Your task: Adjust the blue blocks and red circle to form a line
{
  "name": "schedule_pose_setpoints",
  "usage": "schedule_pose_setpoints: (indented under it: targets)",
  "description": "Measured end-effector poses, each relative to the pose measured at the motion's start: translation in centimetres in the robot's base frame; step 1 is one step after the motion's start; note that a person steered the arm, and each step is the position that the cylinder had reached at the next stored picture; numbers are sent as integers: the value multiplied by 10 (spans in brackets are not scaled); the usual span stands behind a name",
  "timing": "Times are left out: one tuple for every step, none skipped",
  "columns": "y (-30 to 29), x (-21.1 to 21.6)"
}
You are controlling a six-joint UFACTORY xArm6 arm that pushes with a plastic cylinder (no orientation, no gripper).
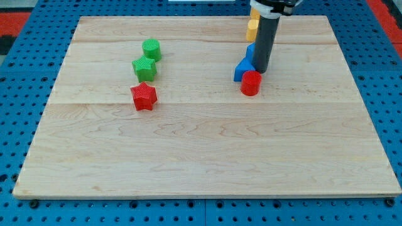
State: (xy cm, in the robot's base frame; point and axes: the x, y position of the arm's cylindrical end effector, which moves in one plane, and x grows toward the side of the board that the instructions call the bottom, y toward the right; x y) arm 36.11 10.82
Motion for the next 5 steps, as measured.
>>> schedule_pose_setpoints:
  targets:
    - [0, -10]
    - [1, -22]
    - [2, -31]
    - [2, -31]
    - [6, -26]
